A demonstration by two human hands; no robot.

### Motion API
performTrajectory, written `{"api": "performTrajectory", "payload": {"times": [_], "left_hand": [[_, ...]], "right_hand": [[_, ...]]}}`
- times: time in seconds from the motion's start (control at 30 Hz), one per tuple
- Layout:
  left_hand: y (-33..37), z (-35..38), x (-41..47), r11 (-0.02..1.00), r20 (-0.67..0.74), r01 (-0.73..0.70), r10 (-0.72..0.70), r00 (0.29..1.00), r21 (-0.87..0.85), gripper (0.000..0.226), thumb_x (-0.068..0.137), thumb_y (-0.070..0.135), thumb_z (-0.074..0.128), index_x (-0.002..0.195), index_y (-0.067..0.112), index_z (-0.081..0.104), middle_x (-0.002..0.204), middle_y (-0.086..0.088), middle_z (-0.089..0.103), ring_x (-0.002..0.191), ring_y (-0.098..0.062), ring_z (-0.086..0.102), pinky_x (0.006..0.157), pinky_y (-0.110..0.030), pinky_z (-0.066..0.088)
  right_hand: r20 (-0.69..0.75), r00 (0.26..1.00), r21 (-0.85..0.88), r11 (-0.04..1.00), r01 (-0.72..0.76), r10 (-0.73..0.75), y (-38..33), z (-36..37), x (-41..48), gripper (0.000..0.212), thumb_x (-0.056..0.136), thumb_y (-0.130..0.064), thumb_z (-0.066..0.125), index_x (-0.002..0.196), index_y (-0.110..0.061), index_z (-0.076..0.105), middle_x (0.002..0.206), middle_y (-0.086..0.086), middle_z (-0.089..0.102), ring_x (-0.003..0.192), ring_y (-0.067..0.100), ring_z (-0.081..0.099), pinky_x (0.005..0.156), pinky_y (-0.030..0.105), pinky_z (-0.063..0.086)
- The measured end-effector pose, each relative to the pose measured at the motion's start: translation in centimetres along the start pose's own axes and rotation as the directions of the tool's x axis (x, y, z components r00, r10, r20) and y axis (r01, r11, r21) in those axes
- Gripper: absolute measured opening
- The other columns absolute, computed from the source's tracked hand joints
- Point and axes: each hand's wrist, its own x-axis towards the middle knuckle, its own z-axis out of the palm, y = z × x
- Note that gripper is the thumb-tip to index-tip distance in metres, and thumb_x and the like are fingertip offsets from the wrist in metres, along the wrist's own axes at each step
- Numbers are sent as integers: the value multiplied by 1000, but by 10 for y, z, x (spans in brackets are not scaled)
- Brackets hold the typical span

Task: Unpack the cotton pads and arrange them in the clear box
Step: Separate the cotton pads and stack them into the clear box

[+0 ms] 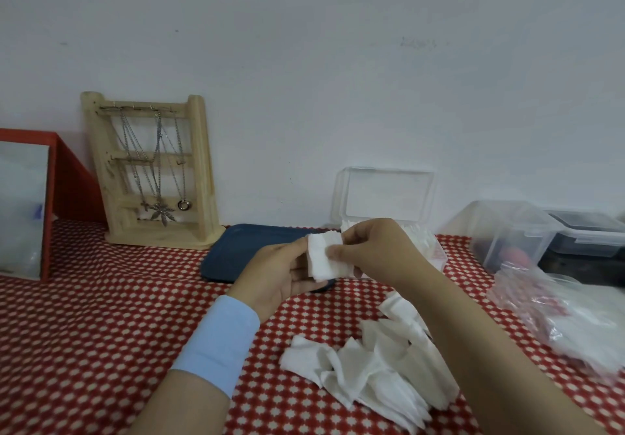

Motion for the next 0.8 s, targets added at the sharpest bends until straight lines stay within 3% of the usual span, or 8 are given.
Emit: {"api": "performTrajectory", "payload": {"times": [0.1,0.2,0.27,0.43,0.5,0.6,0.7,0.8], "left_hand": [[2,-2,-1,998,57,-20,17,998,53,36,95,29,66,120,5,68,108,-15,78,99,-26,76,74,-33,64],[1,-9,-2,967,127,-84,55,990,242,34,89,6,73,122,5,68,111,-10,78,103,-25,75,84,-35,62],[2,-14,-1,952,137,-72,32,990,297,35,87,2,74,121,8,69,112,-9,77,104,-25,75,91,-40,60],[6,-28,3,915,-25,-98,117,993,390,36,87,0,75,122,7,68,114,-8,75,102,-22,73,80,-31,63],[8,-32,5,937,-80,-124,158,984,326,37,89,-1,72,126,2,65,118,-11,72,104,-23,71,75,-28,63],[9,-35,8,957,-137,-153,191,972,247,34,95,9,68,127,0,65,119,-13,72,106,-24,71,72,-29,63],[9,-35,9,966,-164,-171,203,965,195,33,97,16,67,126,0,66,117,-13,73,108,-26,70,70,-30,63],[9,-34,10,963,-170,-173,209,963,205,31,97,17,67,124,2,67,115,-12,74,106,-24,71,71,-30,63]], "right_hand": [[-38,999,-18,1000,-3,2,-2,2,0,15,82,-27,82,89,-19,72,74,-10,69,61,-2,62,48,9,42],[24,998,157,986,-58,55,-4,1,-2,26,85,-27,79,108,-23,67,100,-4,71,85,10,69,50,13,46],[67,994,233,968,-95,81,-4,1,-4,29,87,-24,78,114,-18,70,105,1,73,85,16,71,49,13,46],[-53,998,-102,994,36,-42,-3,14,-2,10,90,-25,73,99,-27,69,93,-11,68,81,6,63,64,14,47],[138,986,-241,963,121,-89,-5,18,-7,6,87,-26,75,91,-29,73,91,-15,70,85,3,64,77,19,52],[496,868,-422,878,225,17,-10,32,-21,25,81,-32,80,106,-31,77,105,-15,72,95,6,66,92,29,56],[583,806,-535,796,283,105,-11,48,-28,50,75,-35,83,122,-34,69,115,-11,65,100,14,63,94,34,56],[616,779,-534,791,298,122,-11,52,-30,50,75,-32,82,122,-31,68,115,-9,63,102,16,62,94,36,56]]}}
